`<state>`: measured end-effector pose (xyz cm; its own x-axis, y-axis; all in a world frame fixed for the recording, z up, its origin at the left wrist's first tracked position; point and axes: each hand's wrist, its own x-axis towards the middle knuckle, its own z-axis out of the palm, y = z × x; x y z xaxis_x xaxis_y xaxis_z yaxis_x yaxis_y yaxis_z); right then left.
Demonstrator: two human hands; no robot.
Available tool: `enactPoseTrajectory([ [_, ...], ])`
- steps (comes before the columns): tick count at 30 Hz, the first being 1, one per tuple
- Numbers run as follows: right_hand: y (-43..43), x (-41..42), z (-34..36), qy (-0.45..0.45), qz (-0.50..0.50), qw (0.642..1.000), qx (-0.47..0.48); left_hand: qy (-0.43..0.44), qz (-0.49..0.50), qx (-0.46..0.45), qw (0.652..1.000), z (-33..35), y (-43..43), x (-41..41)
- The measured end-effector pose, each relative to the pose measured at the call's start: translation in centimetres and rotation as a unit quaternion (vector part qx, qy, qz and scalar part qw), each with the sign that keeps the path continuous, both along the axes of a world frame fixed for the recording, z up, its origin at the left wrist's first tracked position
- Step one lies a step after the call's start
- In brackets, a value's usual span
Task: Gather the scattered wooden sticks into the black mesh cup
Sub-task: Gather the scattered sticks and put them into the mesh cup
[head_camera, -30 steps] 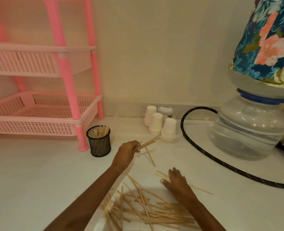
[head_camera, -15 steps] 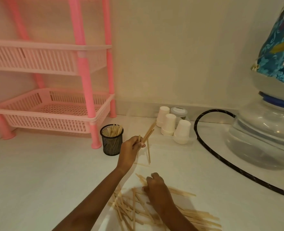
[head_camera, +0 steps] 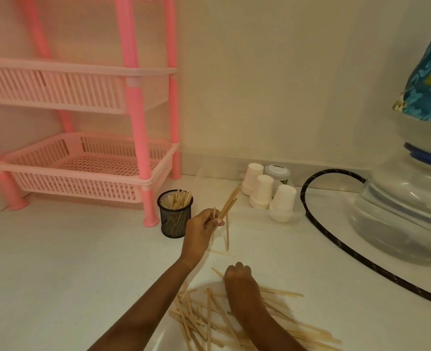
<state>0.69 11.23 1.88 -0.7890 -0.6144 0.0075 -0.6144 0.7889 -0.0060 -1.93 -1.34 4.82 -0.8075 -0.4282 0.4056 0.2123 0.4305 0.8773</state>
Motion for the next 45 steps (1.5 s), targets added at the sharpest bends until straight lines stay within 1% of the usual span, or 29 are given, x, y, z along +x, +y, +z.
enactPoseTrajectory([
  [1,-0.2,0.6,0.4,0.006,-0.020,0.999,-0.025,0.001,0.001,-0.001,1.000,0.0,0.0,0.0],
  [3,0.0,1.1,-0.4,0.016,-0.011,0.999,-0.036,0.003,0.003,-0.003,1.000,-0.1,0.0,-0.1],
  [6,-0.3,0.9,-0.7,0.083,-0.016,0.995,-0.049,0.006,0.005,-0.006,1.000,-0.1,0.1,-0.1],
  [7,-0.2,0.7,-0.8,0.091,-0.017,0.994,-0.058,0.005,0.004,-0.009,1.000,-0.1,0.1,-0.1],
  [11,0.5,-0.4,-1.3,0.081,-0.026,0.994,-0.070,0.000,0.013,-0.006,1.000,-0.1,0.1,0.0],
  [13,0.6,-1.1,-1.6,0.057,-0.017,0.992,-0.114,-0.005,0.015,0.004,1.000,0.0,-0.1,0.0],
  [15,0.8,-1.4,-0.8,0.034,0.001,0.993,-0.113,-0.007,0.015,0.018,1.000,0.3,-0.3,0.1],
  [16,1.0,-1.6,-0.1,-0.015,-0.007,0.991,-0.130,-0.007,0.014,0.030,0.999,0.4,-0.4,0.1],
  [17,1.0,-2.2,0.1,-0.045,-0.018,0.988,-0.148,-0.007,0.012,0.045,0.999,0.5,-0.5,0.2],
  [19,1.1,-2.8,0.5,-0.145,-0.026,0.970,-0.193,-0.005,0.003,0.085,0.996,0.6,-0.8,0.3],
  [21,0.9,-3.5,1.2,-0.171,-0.032,0.952,-0.250,0.002,-0.004,0.129,0.992,0.8,-1.1,0.4],
  [23,0.8,-3.8,2.4,-0.187,-0.041,0.940,-0.283,0.009,-0.006,0.157,0.988,0.9,-1.4,0.6],
  [27,0.9,-4.7,4.6,-0.232,-0.046,0.890,-0.389,0.022,-0.005,0.218,0.976,1.4,-1.7,1.0],
  [29,0.8,-5.1,5.6,-0.260,-0.053,0.857,-0.441,0.033,0.003,0.240,0.970,1.9,-2.0,1.1],
  [33,-0.2,-6.3,7.3,-0.342,-0.068,0.759,-0.551,0.060,0.026,0.278,0.958,3.5,-3.1,0.9],
  [36,-1.7,-7.2,8.6,-0.355,-0.066,0.704,-0.611,0.082,0.044,0.295,0.951,4.9,-3.9,0.6],
  [41,-4.9,-8.5,10.9,-0.359,-0.038,0.613,-0.703,0.110,0.076,0.266,0.955,7.2,-5.7,0.1],
  [43,-6.4,-8.8,11.7,-0.350,-0.021,0.590,-0.727,0.124,0.090,0.248,0.957,7.7,-6.6,0.0],
  [45,-7.9,-9.0,12.2,-0.335,-0.007,0.579,-0.743,0.143,0.103,0.221,0.959,7.9,-7.5,-0.1],
])
